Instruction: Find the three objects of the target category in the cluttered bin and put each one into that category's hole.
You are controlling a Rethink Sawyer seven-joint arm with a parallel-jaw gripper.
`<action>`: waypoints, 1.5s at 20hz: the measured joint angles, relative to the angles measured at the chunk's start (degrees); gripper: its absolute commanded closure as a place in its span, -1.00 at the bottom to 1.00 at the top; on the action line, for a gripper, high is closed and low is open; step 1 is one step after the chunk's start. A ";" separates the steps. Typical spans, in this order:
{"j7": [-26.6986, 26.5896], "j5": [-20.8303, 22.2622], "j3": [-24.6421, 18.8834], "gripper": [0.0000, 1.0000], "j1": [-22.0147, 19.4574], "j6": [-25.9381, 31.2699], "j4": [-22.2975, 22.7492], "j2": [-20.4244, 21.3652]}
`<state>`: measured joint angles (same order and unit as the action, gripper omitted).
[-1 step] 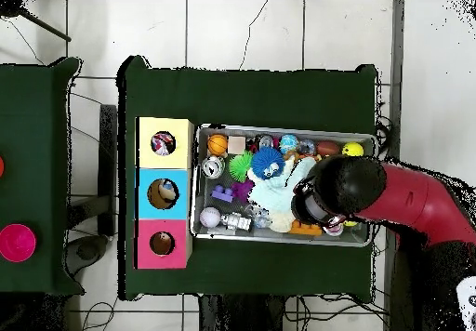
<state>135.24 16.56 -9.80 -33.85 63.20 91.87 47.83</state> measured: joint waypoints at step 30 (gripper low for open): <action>0.00 -0.03 -0.26 -1.00 4.57 -8.21 4.31 -7.43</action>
<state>135.24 16.53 -10.06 -29.28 54.99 96.19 40.40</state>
